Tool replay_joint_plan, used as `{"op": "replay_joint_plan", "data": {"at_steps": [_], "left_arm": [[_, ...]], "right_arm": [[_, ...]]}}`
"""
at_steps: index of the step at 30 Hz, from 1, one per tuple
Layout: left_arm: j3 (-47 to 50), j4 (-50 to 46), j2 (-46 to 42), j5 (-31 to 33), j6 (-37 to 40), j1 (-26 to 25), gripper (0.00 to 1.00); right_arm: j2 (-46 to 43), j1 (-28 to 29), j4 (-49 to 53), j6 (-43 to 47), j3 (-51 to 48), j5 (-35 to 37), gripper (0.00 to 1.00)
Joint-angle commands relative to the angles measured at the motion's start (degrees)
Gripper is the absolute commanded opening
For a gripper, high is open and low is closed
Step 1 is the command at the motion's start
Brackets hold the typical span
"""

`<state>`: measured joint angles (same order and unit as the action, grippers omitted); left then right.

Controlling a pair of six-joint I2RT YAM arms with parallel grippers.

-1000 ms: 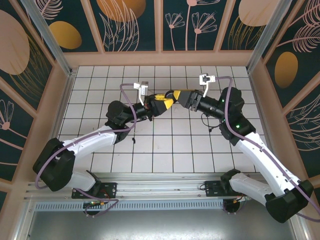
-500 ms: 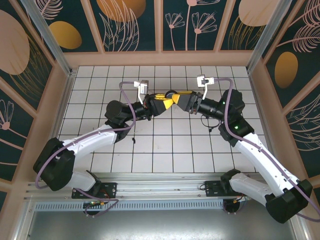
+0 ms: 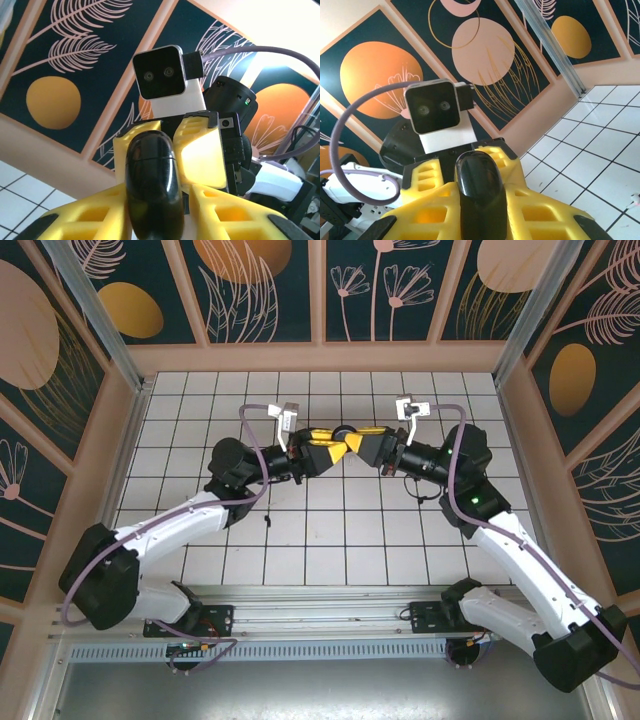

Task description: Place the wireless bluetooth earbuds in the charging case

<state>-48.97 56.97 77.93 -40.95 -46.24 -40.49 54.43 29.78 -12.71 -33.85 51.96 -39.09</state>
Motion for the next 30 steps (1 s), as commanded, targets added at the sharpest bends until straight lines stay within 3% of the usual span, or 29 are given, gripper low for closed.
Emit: {"op": "replay_joint_plan", "data": {"at_steps": [1, 9, 15, 19, 24, 30], "left_arm": [[-0.39, -5.87, -4.22, 1.73, 8.26, 0.07, 0.38], [-2.00, -21.31, -9.20, 7.37, 16.18, 0.10, 0.59], [-5.77, -40.41, -13.57, 16.23, 25.33, 0.07, 0.68], [-6.40, -51.43, -17.09, 21.22, 35.34, 0.06, 0.74], [-6.40, -59.84, -18.19, 21.46, 43.68, 0.06, 0.73], [-5.17, -53.58, -17.17, 14.11, 39.94, 1.05, 0.62]], "right_arm": [[-0.97, 0.01, 0.78, 3.99, -0.22, 0.77, 0.14], [2.81, 0.02, 9.51, 12.06, 5.49, -0.53, 0.11], [9.74, -0.05, 27.93, 27.87, 16.71, 0.85, 0.09], [13.40, 0.01, 33.34, 35.50, 20.69, 0.26, 0.09], [16.63, 0.10, 34.47, 40.60, 22.70, -3.78, 0.08], [17.21, 0.37, 31.88, 42.63, 22.40, -6.33, 0.07]]}}
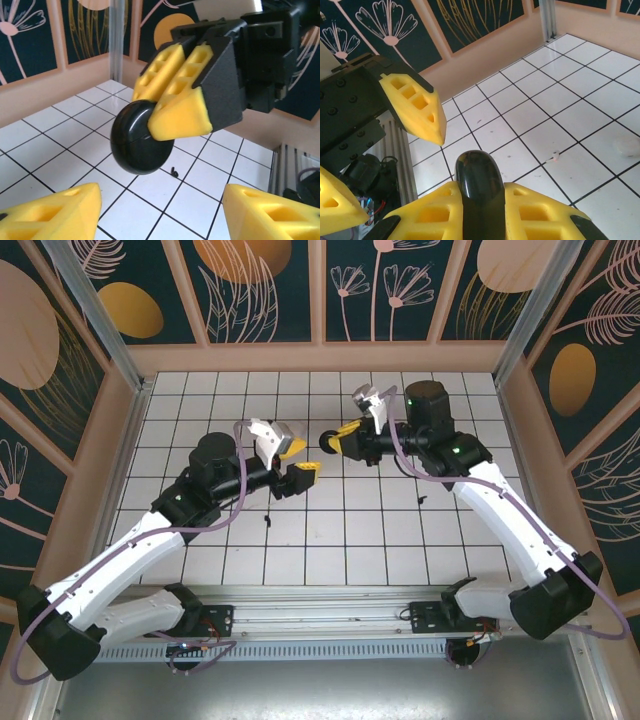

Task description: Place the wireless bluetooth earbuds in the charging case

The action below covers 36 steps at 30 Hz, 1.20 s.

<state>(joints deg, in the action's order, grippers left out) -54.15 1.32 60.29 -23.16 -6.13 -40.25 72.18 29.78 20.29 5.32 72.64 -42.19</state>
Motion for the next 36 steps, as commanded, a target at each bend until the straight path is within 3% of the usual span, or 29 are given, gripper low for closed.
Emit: {"op": "replay_joint_plan", "data": {"at_steps": [1, 10, 21, 36], "left_arm": [[0.33, 3.78, 0.90, -5.18, -2.76, 1.45, 0.61], [9.50, 25.48, 2.80, -19.13, -18.57, 6.79, 0.52], [12.14, 44.73, 8.27, -25.00, -28.28, 7.77, 0.48], [11.29, 48.14, 11.26, -25.16, -29.20, 7.78, 0.38]], "right_arm": [[-0.85, 0.39, -2.04, 3.47, 1.09, -3.62, 0.07], [-2.03, 0.28, -5.86, 0.74, -1.56, -6.86, 0.06], [-3.09, 0.45, -9.98, -3.80, -2.72, -10.70, 0.06], [-2.67, 1.25, -11.77, -5.76, -3.21, -11.42, 0.06]]}}
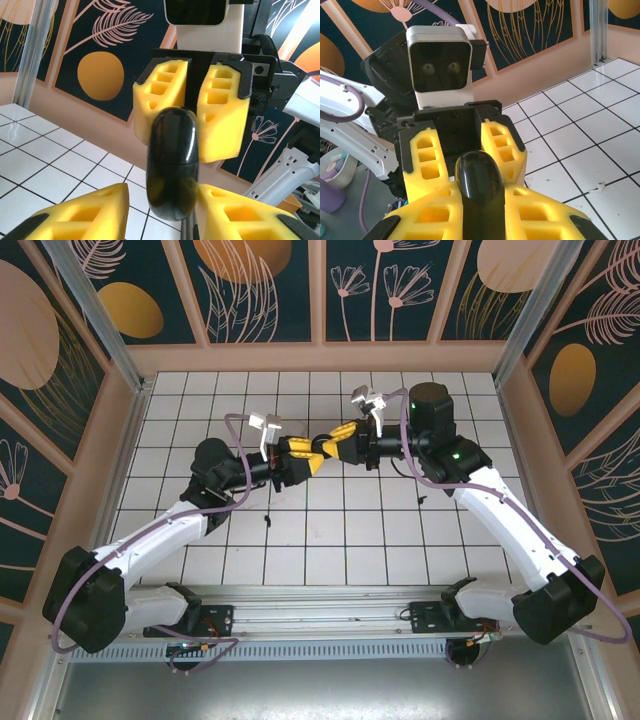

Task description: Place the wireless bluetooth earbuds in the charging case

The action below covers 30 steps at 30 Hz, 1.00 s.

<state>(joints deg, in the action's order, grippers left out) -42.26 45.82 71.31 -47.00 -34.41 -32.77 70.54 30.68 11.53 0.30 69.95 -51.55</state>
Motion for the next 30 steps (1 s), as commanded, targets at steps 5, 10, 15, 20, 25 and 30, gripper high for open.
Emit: {"op": "replay_joint_plan", "data": {"at_steps": [5, 10, 15, 20, 25, 30], "left_arm": [[-0.89, 4.03, 0.50, -1.25, -1.00, 0.33, 0.35], [-0.89, 4.34, 0.50, -1.18, -1.08, 0.26, 0.31], [-0.73, 5.06, 0.65, -1.44, -1.62, 0.27, 0.33], [-0.72, 4.03, 0.72, -1.56, -0.85, 0.30, 0.14], [-0.72, -3.46, -1.04, -0.38, 6.00, 0.30, 0.07], [0.14, -6.42, -4.16, -0.63, 13.43, 0.27, 0.04]], "right_arm": [[-0.43, 1.47, -2.61, -0.76, -0.26, -1.99, 0.06], [-0.31, 1.76, -2.56, -0.87, -0.23, -1.89, 0.06], [-0.13, 1.76, -2.54, -0.88, -0.17, -1.72, 0.05], [0.25, 1.76, -2.80, -1.13, -0.08, -1.65, 0.06], [0.71, 1.76, -3.51, -2.97, -0.01, 2.89, 0.24], [3.77, 1.58, 0.87, -4.95, 3.51, 10.31, 0.38]]}}
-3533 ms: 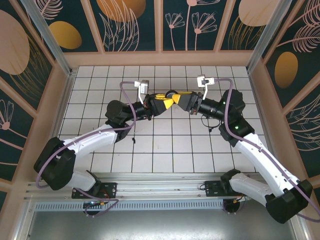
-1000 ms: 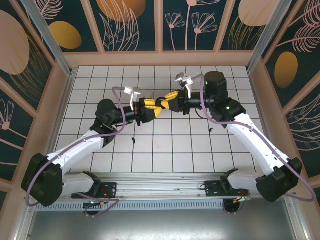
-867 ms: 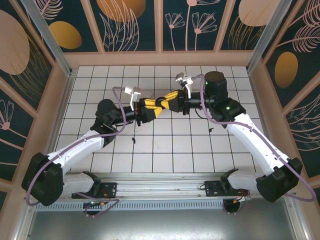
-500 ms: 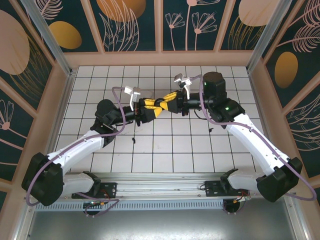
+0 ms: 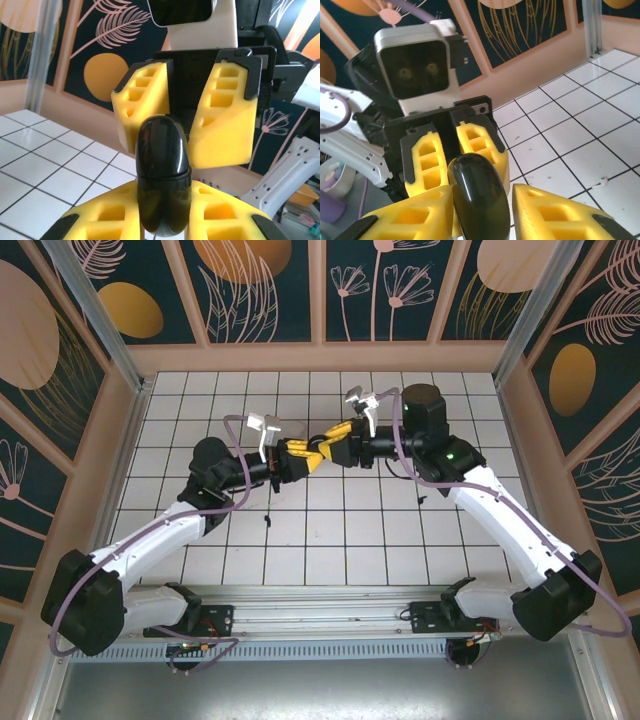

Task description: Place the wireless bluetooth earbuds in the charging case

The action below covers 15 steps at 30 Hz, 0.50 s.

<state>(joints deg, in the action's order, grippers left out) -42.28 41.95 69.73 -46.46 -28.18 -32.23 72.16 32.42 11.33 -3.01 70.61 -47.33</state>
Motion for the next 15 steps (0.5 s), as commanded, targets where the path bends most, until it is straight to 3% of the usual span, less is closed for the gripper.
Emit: {"op": "replay_joint_plan", "data": {"at_steps": [1, 6, 15], "left_arm": [[0.03, -3.62, -3.08, -1.10, 9.05, -0.25, 0.03], [-0.26, -9.92, -4.82, 0.18, 17.66, -0.28, 0.02], [3.93, -9.60, -7.67, 4.93, 20.63, -0.28, 0.00]], "right_arm": [[2.73, -0.19, 1.96, -1.80, 3.34, 6.72, 0.41], [3.07, -0.26, 1.61, -3.93, 2.52, 9.03, 0.51], [4.13, -0.70, 4.58, -5.76, 3.57, 11.42, 0.59]]}}
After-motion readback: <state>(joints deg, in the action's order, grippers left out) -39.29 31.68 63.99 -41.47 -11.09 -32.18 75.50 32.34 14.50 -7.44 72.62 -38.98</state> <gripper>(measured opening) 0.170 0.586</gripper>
